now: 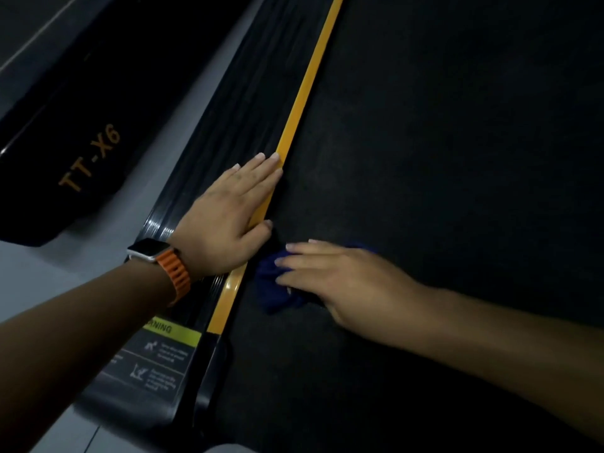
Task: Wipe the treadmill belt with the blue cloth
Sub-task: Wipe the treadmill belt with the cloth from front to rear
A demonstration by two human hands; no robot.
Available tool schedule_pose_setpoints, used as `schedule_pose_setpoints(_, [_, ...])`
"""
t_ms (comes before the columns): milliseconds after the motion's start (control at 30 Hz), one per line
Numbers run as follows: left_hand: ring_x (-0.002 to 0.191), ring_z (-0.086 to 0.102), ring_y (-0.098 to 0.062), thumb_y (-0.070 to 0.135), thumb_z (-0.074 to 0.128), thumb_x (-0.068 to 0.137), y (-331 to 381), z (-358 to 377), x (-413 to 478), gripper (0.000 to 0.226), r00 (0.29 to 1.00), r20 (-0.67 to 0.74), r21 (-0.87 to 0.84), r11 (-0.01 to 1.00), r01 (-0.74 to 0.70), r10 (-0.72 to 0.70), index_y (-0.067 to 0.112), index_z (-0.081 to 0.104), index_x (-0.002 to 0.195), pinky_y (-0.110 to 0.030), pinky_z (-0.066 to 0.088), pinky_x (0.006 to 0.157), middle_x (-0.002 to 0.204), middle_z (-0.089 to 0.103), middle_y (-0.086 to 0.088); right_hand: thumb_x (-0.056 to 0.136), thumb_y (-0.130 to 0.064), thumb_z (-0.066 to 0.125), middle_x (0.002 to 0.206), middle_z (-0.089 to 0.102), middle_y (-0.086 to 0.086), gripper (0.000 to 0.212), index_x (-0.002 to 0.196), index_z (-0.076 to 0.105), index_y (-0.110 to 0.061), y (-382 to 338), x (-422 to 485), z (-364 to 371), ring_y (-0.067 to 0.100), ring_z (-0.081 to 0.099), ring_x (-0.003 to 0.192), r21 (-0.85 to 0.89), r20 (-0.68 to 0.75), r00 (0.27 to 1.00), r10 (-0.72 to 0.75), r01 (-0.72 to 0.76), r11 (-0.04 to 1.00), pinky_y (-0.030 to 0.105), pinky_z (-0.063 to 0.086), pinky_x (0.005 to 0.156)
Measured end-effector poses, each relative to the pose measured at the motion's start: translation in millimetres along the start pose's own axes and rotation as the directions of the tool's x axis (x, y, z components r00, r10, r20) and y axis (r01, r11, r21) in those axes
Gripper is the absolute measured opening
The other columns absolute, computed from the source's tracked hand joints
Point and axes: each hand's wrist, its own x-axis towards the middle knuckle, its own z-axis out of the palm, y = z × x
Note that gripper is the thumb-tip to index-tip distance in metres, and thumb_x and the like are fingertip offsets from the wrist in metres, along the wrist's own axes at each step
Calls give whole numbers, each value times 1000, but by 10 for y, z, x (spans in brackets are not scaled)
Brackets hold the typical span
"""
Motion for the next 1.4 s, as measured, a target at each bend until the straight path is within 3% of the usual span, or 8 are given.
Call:
schedule_pose_setpoints(267, [159,6,-13,48,37,90,0,1,-18,83,1000,1,-6,1000,-5,5,12,22,163,-40,5,129,172,12,0,86,-2,54,109,67,3,34,112,70,-18,992,507,-444,28,63,102,-174,-321,863,391,-459,871,45,54,83])
schedule_pose_setpoints(367, [159,7,-15,47,36,90,8,17,-20,82,1000,-12,0,1000,-12,12,11,24,163,-40,6,129,172,14,-2,84,-10,45,114,67,8,36,109,70,-15,360,268,-130,31,62,108,-176,-312,907,283,-347,921,47,55,86])
schedule_pose_setpoints(567, [159,5,-11,48,33,91,22,-2,-21,80,1000,-14,-3,1000,-7,7,13,22,163,-38,5,129,172,13,0,84,-21,26,140,56,9,58,129,61,-12,-487,-283,8,27,44,136,-7,101,994,32,-31,999,36,28,116])
schedule_pose_setpoints(667, [158,6,-11,47,33,90,33,-15,-6,81,1000,-16,-13,1000,-7,6,13,23,163,-32,1,127,171,13,0,83,-4,51,128,63,11,42,121,66,-12,130,114,-228,33,55,124,-192,-99,968,229,-244,951,44,50,99])
schedule_pose_setpoints(800, [158,7,-13,47,32,88,60,-28,-6,82,1000,-9,-5,1000,8,-8,13,24,163,-33,3,127,171,14,-1,87,-6,58,120,63,4,33,117,66,-16,282,391,-228,26,57,116,-202,-222,871,439,-481,853,36,48,89])
schedule_pose_setpoints(1033, [158,4,-14,50,29,90,128,-52,-74,82,999,23,11,999,37,-38,11,22,162,-38,5,129,172,12,-4,85,-20,21,140,55,6,60,130,61,-14,-870,-264,147,26,43,136,26,126,992,31,-34,999,27,21,115])
schedule_pose_setpoints(1267, [160,3,-20,45,27,99,370,151,-612,70,999,27,116,993,19,-22,12,30,161,-47,8,129,171,17,-2,88,-3,51,117,64,5,34,114,67,-17,475,20,-331,27,58,116,-165,-291,850,440,-497,852,45,50,93])
schedule_pose_setpoints(1400, [160,1,-22,51,29,99,399,175,-569,73,999,34,205,978,21,-29,13,31,161,-45,7,129,171,18,-1,78,1,65,123,65,11,40,115,69,-11,-127,-257,43,31,59,117,-105,-301,908,292,-336,936,45,51,98])
